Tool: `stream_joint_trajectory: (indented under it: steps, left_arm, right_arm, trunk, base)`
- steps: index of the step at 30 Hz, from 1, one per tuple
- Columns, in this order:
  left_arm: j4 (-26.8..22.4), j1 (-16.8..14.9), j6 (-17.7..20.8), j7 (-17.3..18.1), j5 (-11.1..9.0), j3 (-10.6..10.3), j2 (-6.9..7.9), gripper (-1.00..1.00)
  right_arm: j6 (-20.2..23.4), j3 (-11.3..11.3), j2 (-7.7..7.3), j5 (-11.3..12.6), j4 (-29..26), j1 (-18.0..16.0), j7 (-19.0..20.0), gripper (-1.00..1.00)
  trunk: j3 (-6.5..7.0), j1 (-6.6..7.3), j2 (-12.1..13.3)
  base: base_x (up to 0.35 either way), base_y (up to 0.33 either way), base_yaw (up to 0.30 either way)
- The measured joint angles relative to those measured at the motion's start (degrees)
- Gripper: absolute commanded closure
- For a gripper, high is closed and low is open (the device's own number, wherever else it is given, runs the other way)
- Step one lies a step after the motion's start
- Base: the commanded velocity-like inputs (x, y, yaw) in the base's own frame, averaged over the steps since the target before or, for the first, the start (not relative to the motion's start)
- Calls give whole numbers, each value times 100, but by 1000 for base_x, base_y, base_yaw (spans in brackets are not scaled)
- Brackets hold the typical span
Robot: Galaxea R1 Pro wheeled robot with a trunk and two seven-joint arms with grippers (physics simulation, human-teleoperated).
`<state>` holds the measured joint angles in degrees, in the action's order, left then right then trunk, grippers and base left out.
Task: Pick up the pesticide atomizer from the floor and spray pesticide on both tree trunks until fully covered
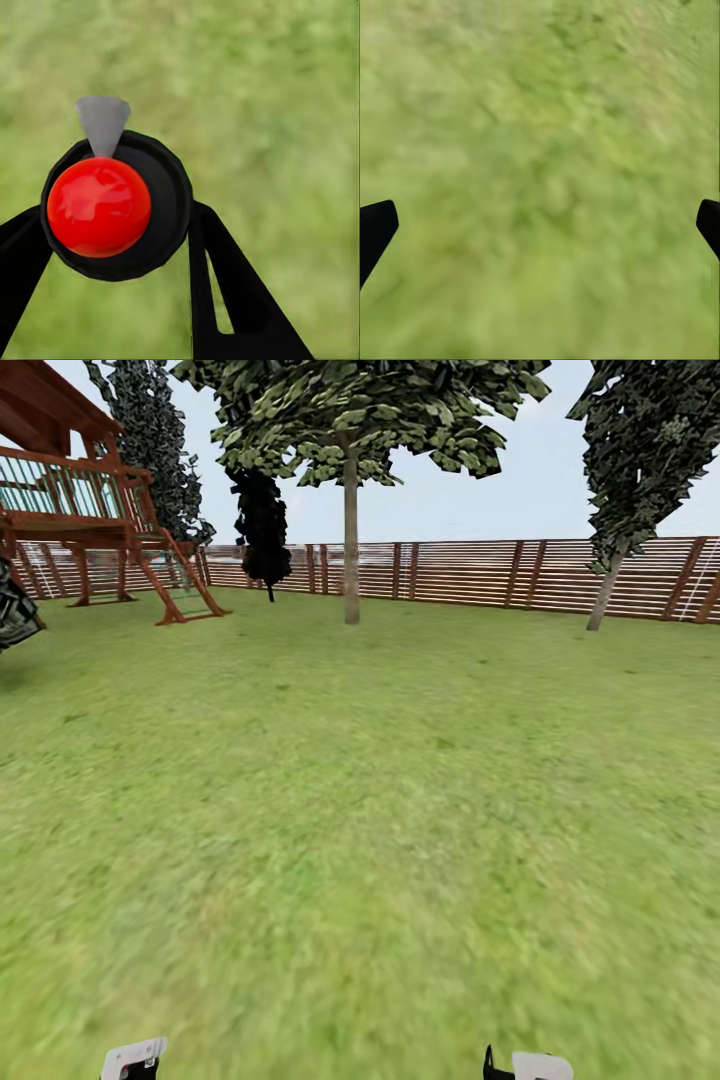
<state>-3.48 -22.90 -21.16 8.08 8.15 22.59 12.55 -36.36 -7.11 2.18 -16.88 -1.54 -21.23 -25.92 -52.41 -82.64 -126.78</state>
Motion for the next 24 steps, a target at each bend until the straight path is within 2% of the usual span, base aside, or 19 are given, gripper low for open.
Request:
stream_joint_trajectory:
  steps: [24]
  left_arm:
    - [0,0,0,0,0,0,0,100]
  right_arm:
    - [0,0,0,0,0,0,4,-100]
  trunk:
    - [0,0,0]
  base:
    - [338,0,0]
